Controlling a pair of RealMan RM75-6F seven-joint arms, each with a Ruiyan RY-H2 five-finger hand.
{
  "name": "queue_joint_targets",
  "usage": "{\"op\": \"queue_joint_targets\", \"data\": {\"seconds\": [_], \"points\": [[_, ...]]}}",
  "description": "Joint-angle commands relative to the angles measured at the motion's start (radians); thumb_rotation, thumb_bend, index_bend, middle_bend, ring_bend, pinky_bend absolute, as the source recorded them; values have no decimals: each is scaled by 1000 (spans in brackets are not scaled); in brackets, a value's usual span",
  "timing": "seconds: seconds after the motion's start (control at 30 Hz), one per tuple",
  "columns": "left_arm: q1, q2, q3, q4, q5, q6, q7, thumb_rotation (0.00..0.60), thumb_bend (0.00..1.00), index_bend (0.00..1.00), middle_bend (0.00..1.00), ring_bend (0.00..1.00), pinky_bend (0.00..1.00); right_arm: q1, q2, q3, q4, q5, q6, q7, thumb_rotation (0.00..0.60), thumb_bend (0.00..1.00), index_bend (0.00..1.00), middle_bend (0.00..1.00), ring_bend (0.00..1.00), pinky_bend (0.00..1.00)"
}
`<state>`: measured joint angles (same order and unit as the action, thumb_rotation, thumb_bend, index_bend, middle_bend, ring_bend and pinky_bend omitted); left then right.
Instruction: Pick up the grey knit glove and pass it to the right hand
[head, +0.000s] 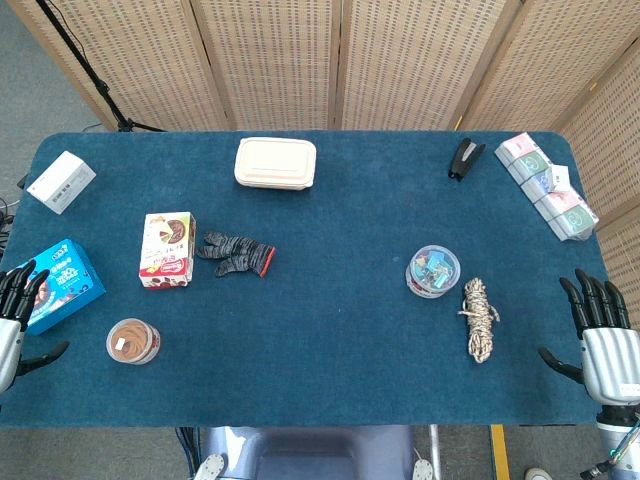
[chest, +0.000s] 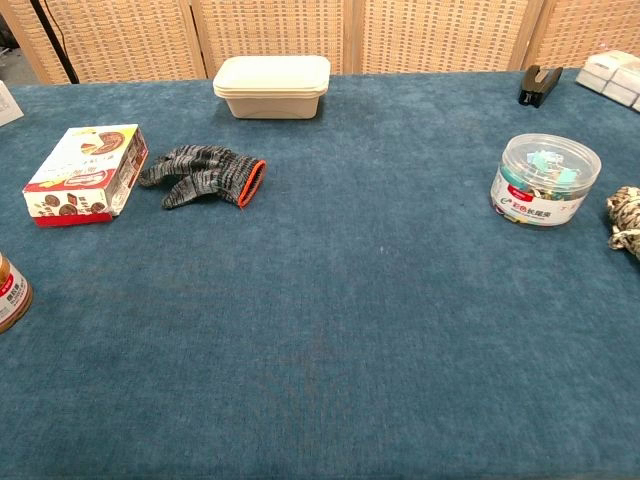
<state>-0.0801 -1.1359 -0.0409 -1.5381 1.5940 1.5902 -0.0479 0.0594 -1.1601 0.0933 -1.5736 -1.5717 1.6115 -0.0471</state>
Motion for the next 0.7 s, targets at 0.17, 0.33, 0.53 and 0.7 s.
{"op": "queue_joint_targets", "data": {"seconds": [0.17, 0.33, 0.53, 0.7], "points": [[-2, -9, 13, 14, 16, -7, 14, 600, 0, 0, 0, 0, 0, -3, 8, -2, -6, -2, 0, 5, 600, 111, 0, 0, 0, 0], [-50, 0, 1, 18, 19, -70, 3, 600, 0, 0, 0, 0, 0, 2, 11, -1, -12, 9, -17, 5, 600, 110, 0, 0, 0, 0], [-242, 41, -67, -3, 32, -281, -53, 600, 0, 0, 0, 0, 0, 15, 10, 7, -8, 33, -48, 18, 600, 111, 0, 0, 0, 0], [-429, -5, -129, 54, 1, -491, -113, 600, 0, 0, 0, 0, 0, 27, 6, 18, 4, 69, -83, 20, 600, 111, 0, 0, 0, 0]]}}
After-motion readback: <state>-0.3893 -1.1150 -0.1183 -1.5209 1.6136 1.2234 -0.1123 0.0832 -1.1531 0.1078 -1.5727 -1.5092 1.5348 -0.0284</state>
